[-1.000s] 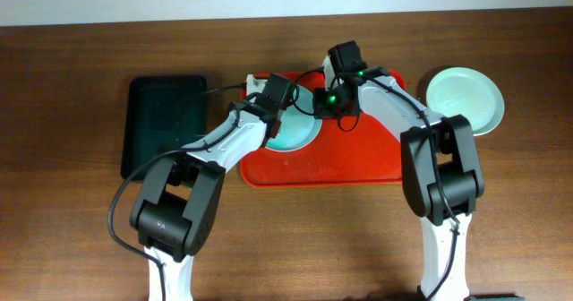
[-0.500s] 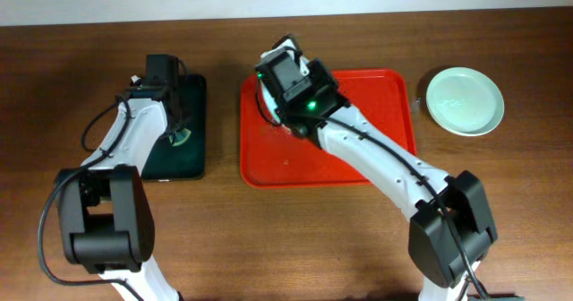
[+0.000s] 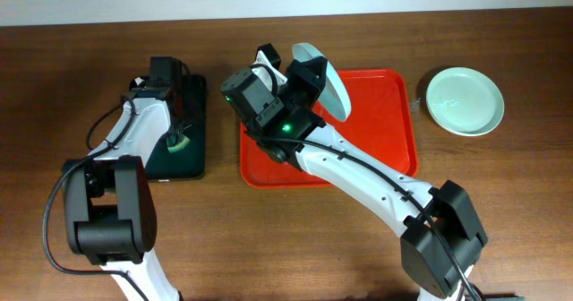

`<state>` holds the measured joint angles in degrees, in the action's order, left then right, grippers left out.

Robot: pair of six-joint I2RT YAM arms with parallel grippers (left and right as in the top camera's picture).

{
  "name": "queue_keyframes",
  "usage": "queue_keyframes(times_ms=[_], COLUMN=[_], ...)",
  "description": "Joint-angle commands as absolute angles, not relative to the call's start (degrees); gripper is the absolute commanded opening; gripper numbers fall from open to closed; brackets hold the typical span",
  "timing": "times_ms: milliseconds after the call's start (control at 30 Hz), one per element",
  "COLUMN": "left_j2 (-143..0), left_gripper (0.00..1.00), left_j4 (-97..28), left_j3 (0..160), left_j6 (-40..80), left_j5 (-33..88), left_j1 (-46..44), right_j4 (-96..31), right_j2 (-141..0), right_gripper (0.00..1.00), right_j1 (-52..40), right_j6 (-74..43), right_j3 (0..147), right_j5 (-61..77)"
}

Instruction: Clean dirty plates on tray and stack at the side

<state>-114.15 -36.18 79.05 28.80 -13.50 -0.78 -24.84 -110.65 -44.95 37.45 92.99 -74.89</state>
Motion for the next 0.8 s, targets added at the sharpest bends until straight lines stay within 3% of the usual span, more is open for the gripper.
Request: queue_keyframes(times_ms=[0, 133, 233, 300, 367, 500, 600, 767], left_j2=[-113.5, -106.1, -105.7, -105.7, -105.7, -105.7, -105.7, -105.7], left_gripper=[0.99, 0.99, 0.99, 0.99, 0.99, 0.99, 0.99, 0.99], left_j4=[-37.2, -38.7, -38.7, -38.7, -38.7, -38.7, -38.7, -38.6], left_j3=[78.9, 78.9, 78.9, 78.9, 78.9, 78.9, 78.9, 78.9], left_j6=[29.1, 29.1, 29.1, 29.1, 29.1, 29.1, 29.1, 29.1], left_j5=[-16.3, -16.3, -16.3, -16.3, -16.3, -16.3, -16.3, -15.9], left_j1=[-0.6, -0.6, -0.6, -0.6, -0.6, -0.6, -0.6, -0.6], right_j4=[-24.6, -30.0, -36.3, -36.5, -37.4, -40.7, -40.8, -39.3], right_j2=[-110.2, -110.2, -110.2, -110.3, -110.5, -111.1, -111.1, -111.2], right_gripper=[0.04, 0.04, 0.04, 0.04, 0.04, 0.04, 0.04, 0.04], right_j1=[-44.2, -38.7, -28.4, -17.8, -9.6, 7.5, 18.7, 28.6], right_j6=[30.0, 13.3, -1.0, -1.3, 0.0, -0.5, -12.3, -24.9], right_j3=[92.9, 92.9, 92.9, 92.9, 92.9, 92.8, 92.8, 90.5], right_j5=[-71.5, -52.3, -16.2, 23.2, 40.4, 35.4, 17.8, 0.0])
